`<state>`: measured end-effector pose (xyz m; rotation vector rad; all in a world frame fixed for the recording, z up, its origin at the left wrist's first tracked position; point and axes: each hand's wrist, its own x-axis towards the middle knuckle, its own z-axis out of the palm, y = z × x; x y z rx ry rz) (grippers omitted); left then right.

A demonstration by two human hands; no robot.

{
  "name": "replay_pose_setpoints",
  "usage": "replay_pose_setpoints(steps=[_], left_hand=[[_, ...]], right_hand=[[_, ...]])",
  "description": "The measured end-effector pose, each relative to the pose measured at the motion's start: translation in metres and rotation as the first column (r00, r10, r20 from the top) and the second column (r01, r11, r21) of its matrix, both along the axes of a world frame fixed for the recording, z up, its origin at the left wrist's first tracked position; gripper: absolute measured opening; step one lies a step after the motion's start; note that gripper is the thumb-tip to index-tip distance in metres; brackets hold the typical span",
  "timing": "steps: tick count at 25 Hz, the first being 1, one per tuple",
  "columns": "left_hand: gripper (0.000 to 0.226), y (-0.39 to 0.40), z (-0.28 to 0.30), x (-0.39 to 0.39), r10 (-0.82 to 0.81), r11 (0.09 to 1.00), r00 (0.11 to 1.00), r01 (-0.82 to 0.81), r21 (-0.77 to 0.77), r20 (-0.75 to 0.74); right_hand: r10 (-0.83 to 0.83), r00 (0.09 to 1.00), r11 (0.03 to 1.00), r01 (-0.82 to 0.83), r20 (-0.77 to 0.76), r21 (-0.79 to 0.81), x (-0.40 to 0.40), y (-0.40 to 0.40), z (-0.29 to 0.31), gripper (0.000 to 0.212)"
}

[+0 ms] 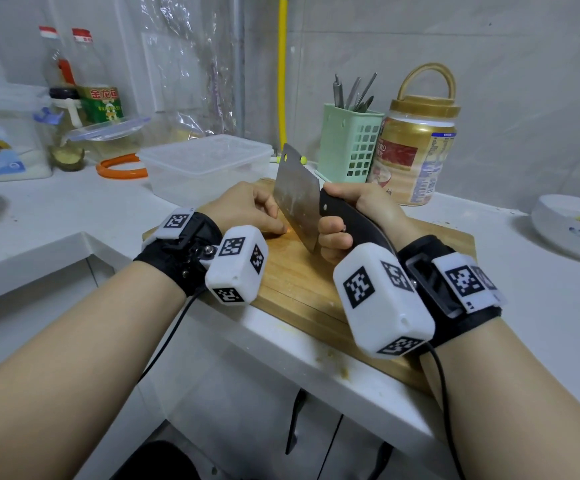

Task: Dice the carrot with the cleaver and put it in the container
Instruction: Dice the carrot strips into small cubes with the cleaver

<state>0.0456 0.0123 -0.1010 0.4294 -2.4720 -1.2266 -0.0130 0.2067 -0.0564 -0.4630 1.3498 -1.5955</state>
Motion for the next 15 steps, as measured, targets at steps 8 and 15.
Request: replay_pose_setpoints(steps=[8, 15], left_hand=[[0.018, 0.004, 0.004, 0.0, 0.068, 0.994, 0.997, -0.065, 0.083, -0.042], [0.019, 0.027, 0.035, -0.014, 0.264, 0.549, 0.96, -0.072, 0.833, -0.091]], right_hand=[[0.047, 0.993, 0.968, -0.019, 0.106, -0.251, -0.01, 0.009, -0.003, 0.051], [0.167, 0.923, 0.854, 0.04, 0.347, -0.519, -0.017, 0.017, -0.004, 0.047]])
